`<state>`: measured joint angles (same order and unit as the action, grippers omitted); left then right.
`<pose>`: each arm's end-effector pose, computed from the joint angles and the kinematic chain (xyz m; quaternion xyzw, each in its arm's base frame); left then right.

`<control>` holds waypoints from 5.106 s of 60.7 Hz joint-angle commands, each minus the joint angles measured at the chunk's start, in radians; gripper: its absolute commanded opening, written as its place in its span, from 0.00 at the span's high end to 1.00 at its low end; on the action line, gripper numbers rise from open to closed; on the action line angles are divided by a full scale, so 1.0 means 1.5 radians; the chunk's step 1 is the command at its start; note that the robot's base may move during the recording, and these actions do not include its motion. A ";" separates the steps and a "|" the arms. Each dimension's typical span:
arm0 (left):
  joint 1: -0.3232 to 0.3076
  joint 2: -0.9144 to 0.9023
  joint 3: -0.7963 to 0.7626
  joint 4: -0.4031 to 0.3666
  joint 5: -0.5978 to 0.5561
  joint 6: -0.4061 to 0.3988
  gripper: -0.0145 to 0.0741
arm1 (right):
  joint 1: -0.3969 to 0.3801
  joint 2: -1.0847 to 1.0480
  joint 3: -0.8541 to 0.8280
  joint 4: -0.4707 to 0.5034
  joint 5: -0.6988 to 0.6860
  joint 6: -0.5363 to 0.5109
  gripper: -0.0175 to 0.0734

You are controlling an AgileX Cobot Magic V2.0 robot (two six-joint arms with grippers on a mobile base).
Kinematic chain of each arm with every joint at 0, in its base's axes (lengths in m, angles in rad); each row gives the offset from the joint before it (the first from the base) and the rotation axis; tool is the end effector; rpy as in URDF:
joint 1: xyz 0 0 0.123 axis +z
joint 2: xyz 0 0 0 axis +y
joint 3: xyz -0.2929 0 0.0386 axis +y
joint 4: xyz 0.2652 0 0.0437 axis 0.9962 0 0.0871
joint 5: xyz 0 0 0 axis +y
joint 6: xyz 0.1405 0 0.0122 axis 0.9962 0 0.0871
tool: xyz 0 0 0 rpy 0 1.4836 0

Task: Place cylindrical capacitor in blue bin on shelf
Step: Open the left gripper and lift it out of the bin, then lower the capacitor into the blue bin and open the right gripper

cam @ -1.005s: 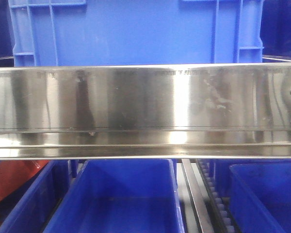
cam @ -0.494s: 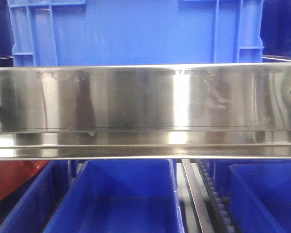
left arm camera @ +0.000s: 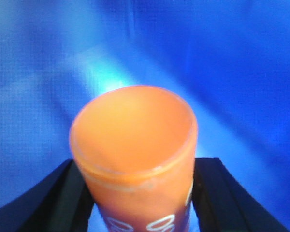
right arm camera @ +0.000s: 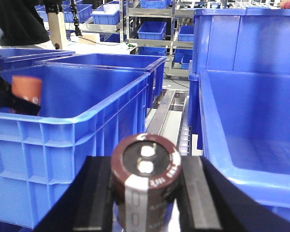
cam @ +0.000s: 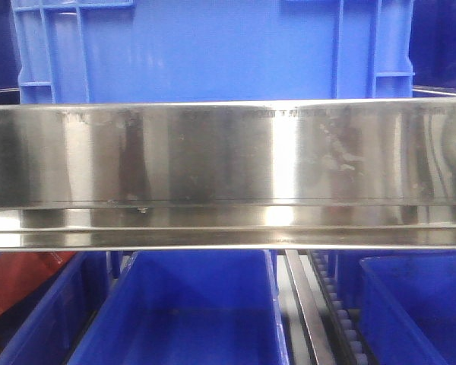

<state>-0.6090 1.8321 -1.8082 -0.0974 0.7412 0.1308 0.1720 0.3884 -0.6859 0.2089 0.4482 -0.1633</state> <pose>0.3957 -0.2873 0.3453 0.3087 0.8466 -0.1460 0.4083 0.1205 0.0338 0.3814 -0.0839 0.7213 0.1002 0.6801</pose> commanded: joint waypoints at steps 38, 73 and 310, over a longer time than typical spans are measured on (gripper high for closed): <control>-0.002 -0.145 -0.080 0.048 0.162 0.000 0.84 | 0.017 -0.002 0.001 0.002 -0.025 -0.002 0.99; -0.002 -0.536 0.326 0.126 0.049 -0.153 0.96 | 0.017 0.022 -0.033 0.002 -0.024 -0.002 0.99; 0.031 -0.957 0.635 0.162 -0.043 -0.153 0.96 | 0.225 -0.027 0.070 0.007 -0.148 -0.058 0.95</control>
<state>-0.5999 0.4179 -0.8698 0.1259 0.7019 -0.1201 0.5107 0.3512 -0.5837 0.2191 0.2553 -0.2499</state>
